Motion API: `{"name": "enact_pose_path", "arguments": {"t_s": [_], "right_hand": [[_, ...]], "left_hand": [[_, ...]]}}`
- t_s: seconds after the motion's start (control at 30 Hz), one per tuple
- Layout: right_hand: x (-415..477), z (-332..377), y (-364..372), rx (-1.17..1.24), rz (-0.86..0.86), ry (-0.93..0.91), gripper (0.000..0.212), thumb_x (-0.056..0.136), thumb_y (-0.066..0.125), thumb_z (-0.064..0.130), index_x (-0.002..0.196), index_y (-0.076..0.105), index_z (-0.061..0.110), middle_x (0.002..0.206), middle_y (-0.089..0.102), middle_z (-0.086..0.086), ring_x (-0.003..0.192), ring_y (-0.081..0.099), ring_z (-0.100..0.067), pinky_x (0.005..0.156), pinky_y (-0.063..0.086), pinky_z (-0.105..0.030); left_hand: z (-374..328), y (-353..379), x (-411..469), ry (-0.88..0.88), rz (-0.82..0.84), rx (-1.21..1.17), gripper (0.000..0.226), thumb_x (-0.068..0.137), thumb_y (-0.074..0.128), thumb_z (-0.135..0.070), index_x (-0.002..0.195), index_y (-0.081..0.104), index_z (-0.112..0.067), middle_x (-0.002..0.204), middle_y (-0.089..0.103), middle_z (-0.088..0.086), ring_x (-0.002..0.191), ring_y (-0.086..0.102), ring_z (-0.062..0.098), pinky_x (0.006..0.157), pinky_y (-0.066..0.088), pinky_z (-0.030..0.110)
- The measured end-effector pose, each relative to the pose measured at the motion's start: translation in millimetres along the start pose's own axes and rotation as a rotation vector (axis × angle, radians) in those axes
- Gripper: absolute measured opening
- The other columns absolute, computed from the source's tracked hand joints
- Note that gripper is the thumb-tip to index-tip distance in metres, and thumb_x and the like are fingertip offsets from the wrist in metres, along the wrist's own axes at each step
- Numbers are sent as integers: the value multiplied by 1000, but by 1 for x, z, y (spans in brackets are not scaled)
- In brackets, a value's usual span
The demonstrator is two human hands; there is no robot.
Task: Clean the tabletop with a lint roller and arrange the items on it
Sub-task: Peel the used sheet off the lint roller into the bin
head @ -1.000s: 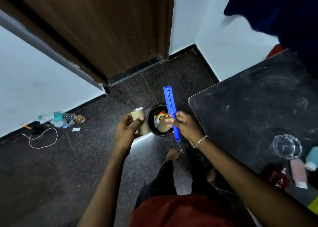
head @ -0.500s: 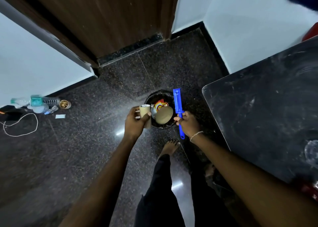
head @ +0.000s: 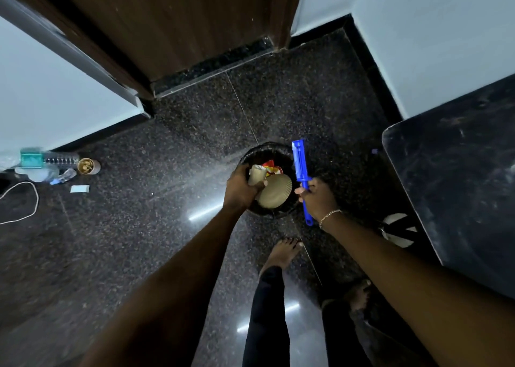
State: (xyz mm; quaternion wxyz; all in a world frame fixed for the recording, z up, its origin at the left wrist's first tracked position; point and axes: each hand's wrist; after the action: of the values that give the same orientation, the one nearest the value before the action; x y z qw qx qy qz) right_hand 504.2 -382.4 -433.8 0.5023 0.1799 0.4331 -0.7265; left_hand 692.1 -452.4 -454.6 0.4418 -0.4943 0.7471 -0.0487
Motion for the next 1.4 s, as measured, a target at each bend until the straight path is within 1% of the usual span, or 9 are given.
{"name": "enact_pose_path", "arguments": {"t_s": [0.13, 0.33, 0.5, 0.63, 0.8, 0.9, 1.03, 1.2, 1.4], "right_hand": [[-10, 3, -8, 28, 5, 22, 20, 89, 63, -1, 107, 58, -9, 97, 65, -25, 87, 61, -37, 92, 48, -58], [-75, 32, -22, 75, 64, -57, 13, 91, 64, 2, 92, 56, 11, 86, 63, -15, 82, 62, -26, 77, 49, -41], [-128, 48, -30, 123, 84, -87, 26, 90, 64, -3, 78, 51, 16, 84, 65, -13, 82, 64, -27, 81, 49, -44], [-161, 58, -41, 231, 100, -92, 5, 93, 58, -6, 94, 53, -5, 103, 66, -36, 107, 64, -50, 96, 48, -61], [-199, 73, -72, 345, 98, -164, 18, 95, 47, -14, 113, 51, -15, 106, 65, -21, 117, 60, -48, 103, 46, -58], [-219, 80, -96, 339, 91, -200, 25, 97, 47, -10, 113, 57, 6, 108, 68, -9, 116, 65, -34, 104, 49, -52], [-244, 87, -132, 356, 33, -234, 26, 99, 52, 1, 103, 60, 26, 114, 72, -11, 110, 68, -28, 104, 50, -48], [-271, 85, -169, 467, -99, -236, 25, 99, 53, 5, 124, 59, 9, 107, 73, 6, 111, 69, -24, 104, 50, -48], [-298, 68, -223, 562, -256, -206, 19, 98, 58, 10, 116, 60, 6, 110, 75, -1, 109, 70, -18, 103, 51, -49]], "left_hand": [[-2, -17, -11, 22, 12, 76, 71, 84, 79, -35, 144, 49, -11, 136, 58, 17, 123, 58, 37, 98, 51, 43], [-19, -62, -82, 161, 7, 252, 78, 93, 67, -50, 156, 35, -18, 153, 43, 8, 136, 48, 33, 103, 50, 53], [-37, -97, -140, 258, -28, 347, 77, 94, 60, -56, 157, 33, -22, 159, 39, 4, 145, 40, 26, 110, 45, 51], [-54, -113, -173, 358, -74, 427, 78, 93, 52, -63, 157, 33, -24, 158, 40, 2, 146, 38, 24, 110, 45, 46], [-88, -124, -206, 463, -87, 494, 78, 94, 50, -64, 158, 29, -26, 162, 36, 2, 151, 32, 26, 116, 40, 47], [-117, -126, -222, 525, -86, 518, 78, 95, 50, -65, 159, 28, -26, 164, 34, 2, 152, 31, 27, 116, 39, 48], [-160, -120, -240, 631, -82, 508, 78, 95, 48, -65, 159, 27, -28, 165, 31, -2, 153, 29, 23, 116, 40, 46], [-209, -101, -255, 731, -7, 523, 77, 96, 40, -69, 160, 22, -31, 168, 26, -4, 156, 24, 20, 118, 36, 50], [-271, -63, -275, 877, 79, 604, 78, 95, 41, -72, 161, 14, -40, 167, 28, -6, 156, 25, 21, 116, 40, 52]]}}
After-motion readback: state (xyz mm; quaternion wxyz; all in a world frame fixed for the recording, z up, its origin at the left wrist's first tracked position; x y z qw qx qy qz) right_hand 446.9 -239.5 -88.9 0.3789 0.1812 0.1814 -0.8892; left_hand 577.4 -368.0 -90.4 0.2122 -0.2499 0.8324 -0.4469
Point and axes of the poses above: each hand's wrist, its own x-axis towards the middle knuckle, its own y-axis out of the palm, z = x × y
